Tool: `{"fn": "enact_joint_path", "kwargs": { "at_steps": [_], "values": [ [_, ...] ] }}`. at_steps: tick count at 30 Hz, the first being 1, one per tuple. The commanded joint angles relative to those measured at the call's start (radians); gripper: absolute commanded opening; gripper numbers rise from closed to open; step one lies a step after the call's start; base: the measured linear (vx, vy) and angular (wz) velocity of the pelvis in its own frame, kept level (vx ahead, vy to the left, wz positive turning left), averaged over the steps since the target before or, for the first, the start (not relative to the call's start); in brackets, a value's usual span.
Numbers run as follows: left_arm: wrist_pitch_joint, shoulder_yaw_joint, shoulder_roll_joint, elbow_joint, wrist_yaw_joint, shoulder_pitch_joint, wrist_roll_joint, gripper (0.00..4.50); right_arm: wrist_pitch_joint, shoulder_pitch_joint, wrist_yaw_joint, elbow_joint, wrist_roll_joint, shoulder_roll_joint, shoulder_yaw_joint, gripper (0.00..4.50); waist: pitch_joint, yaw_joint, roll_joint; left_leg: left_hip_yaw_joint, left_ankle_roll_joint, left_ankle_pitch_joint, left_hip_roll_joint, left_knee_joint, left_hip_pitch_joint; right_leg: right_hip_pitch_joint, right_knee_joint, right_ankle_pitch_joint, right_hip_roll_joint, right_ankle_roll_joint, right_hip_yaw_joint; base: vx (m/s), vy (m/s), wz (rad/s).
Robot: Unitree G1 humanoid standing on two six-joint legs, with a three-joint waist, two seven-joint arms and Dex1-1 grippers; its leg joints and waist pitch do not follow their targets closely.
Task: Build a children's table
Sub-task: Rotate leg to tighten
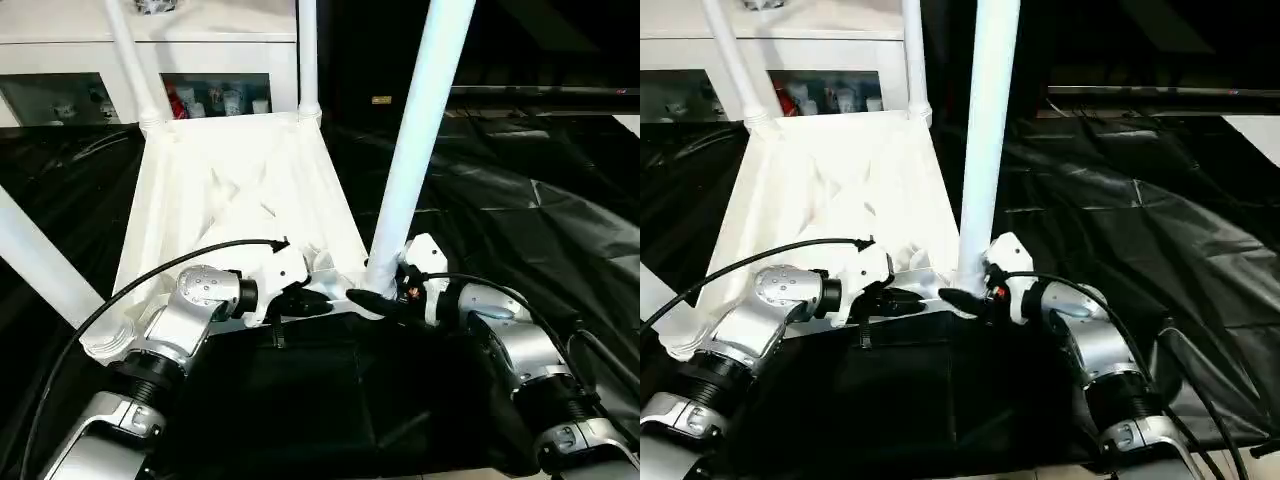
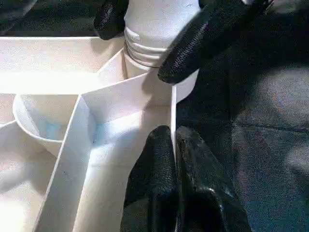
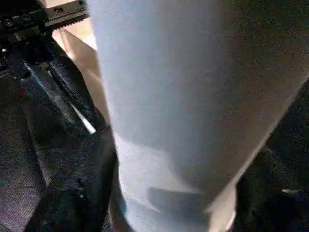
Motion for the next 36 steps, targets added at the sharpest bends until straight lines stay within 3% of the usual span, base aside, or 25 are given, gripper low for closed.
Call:
{"fn": "enact_joint_path", "kwargs": {
  "at_steps": [1,11,12,14,15,16,19,21,22,24,26,27,29,32,36],
  "values": [
    [0.005,0.008,-0.012,0.009,-0.008,0.034,-0.046,0.0,0.001,-0.01,0.004,0.009,0.006,0.003,0.0,2.84,-0.056,0.003,-0.024,-0.02,0.112,-0.12,0.055,-0.054,0.01,0.042,-0.064,-0.076,-0.056,-0.257,0.038,0.0,0.0,0.0],
    [0.048,0.007,-0.034,-0.005,0.027,0.044,-0.043,0.0,0.016,0.005,-0.052,0.03,-0.011,0.018,-0.007,2.73,-0.055,0.001,-0.024,-0.019,0.114,-0.114,0.054,-0.052,0.01,0.043,-0.062,-0.062,-0.055,-0.267,0.038,0.0,0.0,0.0],
    [0.07,0.007,-0.068,0.009,0.087,0.03,-0.028,0.0,0.028,0.007,-0.133,0.05,-0.026,0.044,-0.021,2.72,-0.055,-0.002,-0.034,-0.019,0.11,-0.124,0.054,-0.053,0.009,0.043,-0.063,-0.083,-0.055,-0.262,0.037,0.0,0.0,0.0],
    [0.096,0.0,-0.139,0.055,0.21,-0.007,0.014,0.0,0.052,0.007,-0.308,0.086,-0.037,0.113,-0.06,2.72,-0.048,-0.006,-0.026,-0.019,0.084,-0.164,0.054,-0.058,0.013,0.034,-0.074,-0.168,-0.057,-0.248,0.04,0.0,0.0,0.0],
    [0.103,0.001,-0.158,0.073,0.253,-0.02,0.027,0.0,0.058,0.002,-0.371,0.098,-0.039,0.134,-0.077,2.72,-0.045,-0.005,-0.028,-0.022,0.056,-0.197,0.056,-0.063,0.02,0.034,-0.083,-0.238,-0.057,-0.232,0.04,0.0,0.0,0.0],
    [0.107,-0.001,-0.177,0.089,0.287,-0.031,0.039,0.0,0.059,-0.004,-0.436,0.11,-0.044,0.155,-0.091,2.72,-0.045,-0.006,-0.021,-0.025,0.032,-0.227,0.056,-0.067,0.024,0.034,-0.088,-0.291,-0.059,-0.215,0.04,0.0,0.0,0.0],
    [0.111,-0.014,-0.247,0.144,0.391,-0.072,0.073,0.0,0.052,-0.03,-0.678,0.158,-0.066,0.231,-0.14,2.72,-0.049,-0.009,-0.026,-0.027,0.006,-0.248,0.053,-0.07,0.024,0.032,-0.092,-0.322,-0.059,-0.187,0.041,0.0,0.0,0.0],
    [0.113,-0.017,-0.287,0.161,0.435,-0.091,0.081,0.0,0.049,-0.051,-0.724,0.179,-0.071,0.273,-0.134,2.72,-0.05,-0.009,-0.018,-0.026,0.008,-0.242,0.051,-0.07,0.023,0.032,-0.093,-0.279,-0.056,-0.18,0.042,0.0,0.0,0.0],
    [0.11,-0.02,-0.294,0.163,0.444,-0.095,0.085,0.0,0.047,-0.056,-0.728,0.182,-0.07,0.284,-0.132,2.72,-0.051,-0.009,-0.02,-0.027,0.01,-0.24,0.052,-0.069,0.022,0.032,-0.091,-0.264,-0.056,-0.181,0.042,0.0,0.0,0.0],
    [0.1,-0.024,-0.302,0.169,0.449,-0.102,0.094,0.0,0.032,-0.065,-0.714,0.186,-0.073,0.305,-0.121,2.72,-0.053,-0.005,-0.014,-0.027,0.024,-0.217,0.051,-0.067,0.018,0.037,-0.086,-0.201,-0.056,-0.189,0.041,0.0,0.0,0.0],
    [0.085,-0.022,-0.299,0.175,0.44,-0.104,0.101,0.0,-0.002,-0.06,-0.672,0.176,-0.081,0.308,-0.108,2.72,-0.055,-0.005,-0.02,-0.025,0.038,-0.197,0.049,-0.065,0.015,0.04,-0.082,-0.154,-0.055,-0.197,0.041,0.0,0.0,0.0],
    [0.078,-0.023,-0.295,0.173,0.434,-0.103,0.102,0.0,-0.019,-0.055,-0.649,0.167,-0.084,0.305,-0.101,3.07,-0.055,-0.003,-0.019,-0.025,0.047,-0.189,0.05,-0.064,0.015,0.041,-0.081,-0.139,-0.056,-0.202,0.04,0.0,0.0,0.0],
    [0.068,-0.017,-0.274,0.159,0.419,-0.093,0.096,0.0,-0.035,-0.044,-0.576,0.139,-0.053,0.287,-0.106,3.44,-0.055,-0.002,-0.02,-0.025,0.06,-0.187,0.05,-0.062,0.014,0.044,-0.08,-0.134,-0.056,-0.207,0.039,0.0,0.0,0.0],
    [0.05,-0.013,-0.23,0.129,0.36,-0.07,0.079,0.0,-0.042,-0.034,-0.477,0.102,-0.022,0.239,-0.1,3.6,-0.054,0.001,-0.026,-0.025,0.08,-0.194,0.054,-0.063,0.012,0.045,-0.082,-0.158,-0.06,-0.209,0.039,0.0,0.0,0.0],
    [-0.023,-0.027,-0.127,0.077,0.236,-0.025,0.063,0.0,0.002,-0.009,-0.276,0.018,0.027,0.134,-0.076,3.94,-0.05,-0.004,-0.026,-0.027,0.082,-0.21,0.056,-0.066,0.009,0.044,-0.085,-0.212,-0.059,-0.199,0.038,0.0,0.0,0.0]
  ]
}}
